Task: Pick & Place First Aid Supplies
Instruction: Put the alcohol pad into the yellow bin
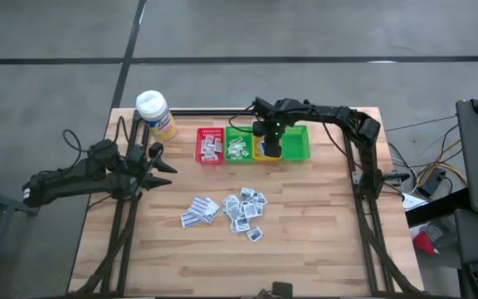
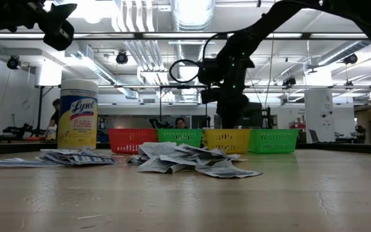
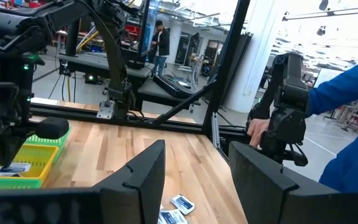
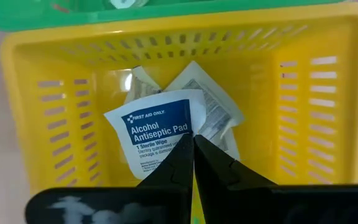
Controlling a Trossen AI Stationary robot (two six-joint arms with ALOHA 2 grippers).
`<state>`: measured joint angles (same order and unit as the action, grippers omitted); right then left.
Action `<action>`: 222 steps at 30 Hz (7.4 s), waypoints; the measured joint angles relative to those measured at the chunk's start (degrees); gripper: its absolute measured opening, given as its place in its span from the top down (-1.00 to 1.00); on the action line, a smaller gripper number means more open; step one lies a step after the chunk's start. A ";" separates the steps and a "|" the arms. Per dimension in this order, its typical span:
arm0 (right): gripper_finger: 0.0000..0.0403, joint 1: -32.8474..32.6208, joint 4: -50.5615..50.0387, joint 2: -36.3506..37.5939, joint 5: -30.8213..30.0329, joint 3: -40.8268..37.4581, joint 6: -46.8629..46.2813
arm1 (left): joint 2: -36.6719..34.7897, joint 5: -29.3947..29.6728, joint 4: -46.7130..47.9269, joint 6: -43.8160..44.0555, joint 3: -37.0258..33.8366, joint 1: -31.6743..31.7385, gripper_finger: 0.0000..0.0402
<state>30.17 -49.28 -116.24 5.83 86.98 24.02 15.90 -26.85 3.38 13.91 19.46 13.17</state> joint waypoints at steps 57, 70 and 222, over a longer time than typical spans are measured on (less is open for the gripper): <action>0.66 -13.91 47.14 50.23 16.55 -41.87 -39.66 | 40.12 3.67 -2.48 2.33 22.96 -2.29 0.13; 0.57 -14.96 48.23 63.62 16.56 -52.17 -39.05 | 57.61 35.35 26.16 3.04 44.77 -20.71 0.13; 0.65 -15.28 48.17 77.08 16.62 -62.90 -29.36 | 86.36 29.49 27.36 21.29 50.95 -25.37 0.80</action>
<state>14.90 -1.11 -39.16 22.46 24.08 -5.33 102.26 2.64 30.74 35.20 70.41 -12.21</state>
